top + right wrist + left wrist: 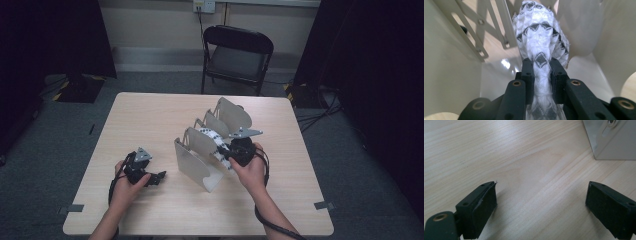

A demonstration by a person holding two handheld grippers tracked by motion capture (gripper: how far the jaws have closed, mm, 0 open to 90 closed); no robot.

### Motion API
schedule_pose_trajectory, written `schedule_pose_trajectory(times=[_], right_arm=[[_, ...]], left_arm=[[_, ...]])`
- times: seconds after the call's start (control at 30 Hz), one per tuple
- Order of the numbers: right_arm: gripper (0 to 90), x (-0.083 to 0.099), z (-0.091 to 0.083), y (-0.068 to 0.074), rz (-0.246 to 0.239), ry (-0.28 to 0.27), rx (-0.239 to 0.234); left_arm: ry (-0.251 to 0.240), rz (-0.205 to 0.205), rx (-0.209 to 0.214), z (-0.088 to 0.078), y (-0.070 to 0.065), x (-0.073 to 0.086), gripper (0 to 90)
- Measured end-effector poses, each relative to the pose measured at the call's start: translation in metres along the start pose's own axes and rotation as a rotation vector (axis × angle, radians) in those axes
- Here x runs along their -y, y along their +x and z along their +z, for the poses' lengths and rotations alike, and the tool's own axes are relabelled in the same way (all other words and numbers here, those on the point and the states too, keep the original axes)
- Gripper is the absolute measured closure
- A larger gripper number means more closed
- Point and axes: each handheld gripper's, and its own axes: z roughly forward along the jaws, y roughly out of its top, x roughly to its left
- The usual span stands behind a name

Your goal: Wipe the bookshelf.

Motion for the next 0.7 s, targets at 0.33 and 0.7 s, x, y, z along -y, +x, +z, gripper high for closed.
schedule_pose_trajectory(times=[0.33, 0.7], right_arm=[[77.2, -0.026, -0.012, 0.002, -0.019, -0.046, -0.04], [77.3, -0.003, 0.008, -0.001, -0.023, 0.012, -0.073]], left_arm=[[0.0, -0.002, 0.0, 0.0, 0.0, 0.0, 9.7], [0.0, -0.001, 0.0, 0.0, 0.0, 0.0, 9.7]])
